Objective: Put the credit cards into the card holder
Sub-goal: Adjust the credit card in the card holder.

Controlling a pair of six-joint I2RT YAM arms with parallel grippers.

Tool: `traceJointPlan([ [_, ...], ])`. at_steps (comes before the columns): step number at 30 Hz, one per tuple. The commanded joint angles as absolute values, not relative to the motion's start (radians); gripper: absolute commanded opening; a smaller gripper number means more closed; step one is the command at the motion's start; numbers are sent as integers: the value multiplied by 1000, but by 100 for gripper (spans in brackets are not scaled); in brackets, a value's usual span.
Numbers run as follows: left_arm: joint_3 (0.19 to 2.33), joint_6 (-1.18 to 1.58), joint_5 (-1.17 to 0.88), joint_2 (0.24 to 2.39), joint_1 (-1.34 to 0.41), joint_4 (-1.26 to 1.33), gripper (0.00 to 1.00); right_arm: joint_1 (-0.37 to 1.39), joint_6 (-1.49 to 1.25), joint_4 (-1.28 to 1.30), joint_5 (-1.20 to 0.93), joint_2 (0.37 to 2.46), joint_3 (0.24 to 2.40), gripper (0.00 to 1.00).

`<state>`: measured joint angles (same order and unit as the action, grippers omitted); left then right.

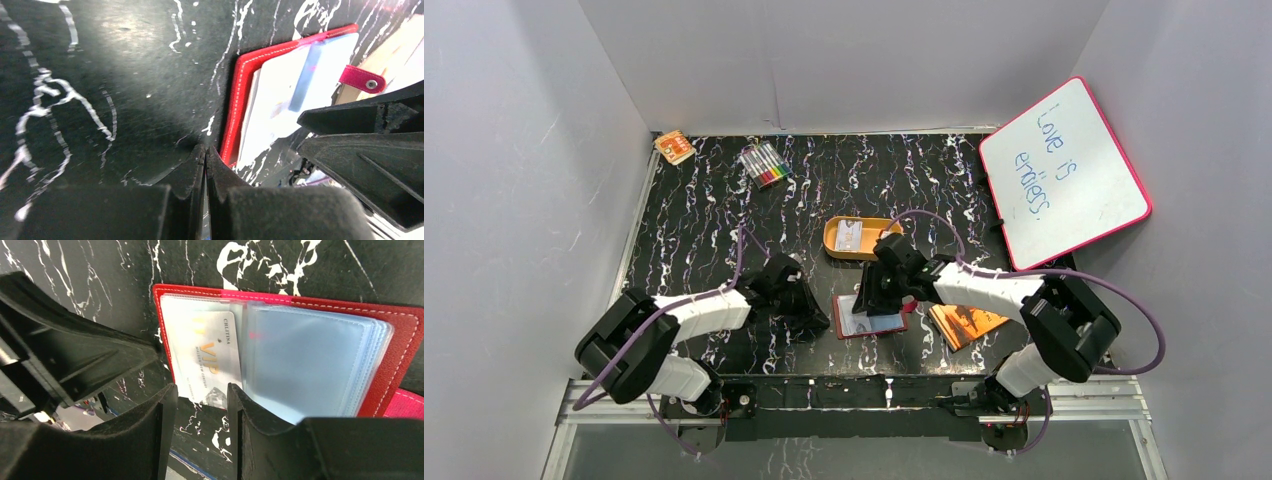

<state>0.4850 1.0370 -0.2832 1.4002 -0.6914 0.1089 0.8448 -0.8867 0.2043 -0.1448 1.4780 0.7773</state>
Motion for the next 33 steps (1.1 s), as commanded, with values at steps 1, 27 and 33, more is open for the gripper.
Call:
traceJointPlan([
  [1,521,1015,-200,1299,-695,6,0,847,-903,156,-168,1493,754,49],
  [27,608,1015,-370,1504,-696,204,0,838,-924,134,-168,1460,716,48],
  [33,552,1011,-356,1531,-696,215,0,837,-925,141,-169,1426,723,48],
])
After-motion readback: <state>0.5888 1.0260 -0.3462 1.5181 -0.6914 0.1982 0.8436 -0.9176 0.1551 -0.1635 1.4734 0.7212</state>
